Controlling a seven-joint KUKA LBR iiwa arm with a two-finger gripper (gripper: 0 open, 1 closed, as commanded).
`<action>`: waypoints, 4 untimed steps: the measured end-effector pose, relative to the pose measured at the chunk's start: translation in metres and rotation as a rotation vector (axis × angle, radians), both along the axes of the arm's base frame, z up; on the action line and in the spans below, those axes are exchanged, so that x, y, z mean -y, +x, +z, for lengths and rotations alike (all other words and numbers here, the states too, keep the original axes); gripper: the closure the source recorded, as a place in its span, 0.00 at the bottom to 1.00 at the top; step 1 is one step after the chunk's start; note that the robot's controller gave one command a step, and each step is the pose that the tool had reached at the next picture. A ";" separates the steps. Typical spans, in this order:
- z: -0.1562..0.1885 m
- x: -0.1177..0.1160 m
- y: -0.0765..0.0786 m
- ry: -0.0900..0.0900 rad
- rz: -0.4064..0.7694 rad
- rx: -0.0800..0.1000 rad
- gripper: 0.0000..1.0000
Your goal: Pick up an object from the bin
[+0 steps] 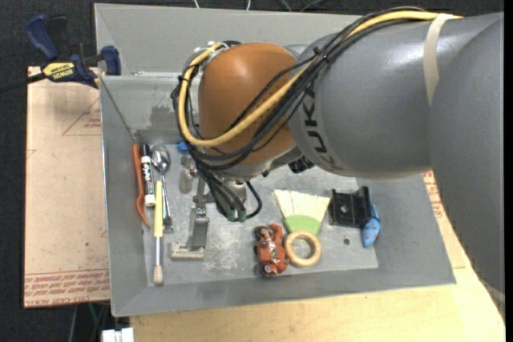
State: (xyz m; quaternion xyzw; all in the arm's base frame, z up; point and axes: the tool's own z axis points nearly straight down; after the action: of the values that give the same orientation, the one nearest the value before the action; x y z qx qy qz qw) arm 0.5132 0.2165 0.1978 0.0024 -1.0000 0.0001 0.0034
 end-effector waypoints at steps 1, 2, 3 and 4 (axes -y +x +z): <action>0.004 0.001 0.002 0.001 -0.004 0.007 0.00; -0.079 0.010 -0.018 0.003 0.091 0.009 0.00; -0.097 0.008 -0.026 0.003 0.216 0.009 0.00; -0.098 0.021 -0.031 0.004 0.224 0.009 0.00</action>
Offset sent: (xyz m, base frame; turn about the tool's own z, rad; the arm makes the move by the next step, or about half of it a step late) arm -0.0310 -0.0156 -0.1278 -0.1450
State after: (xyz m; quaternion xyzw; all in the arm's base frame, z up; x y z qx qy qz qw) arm 0.4821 0.1958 0.0995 0.1139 -0.9935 -0.0016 -0.0011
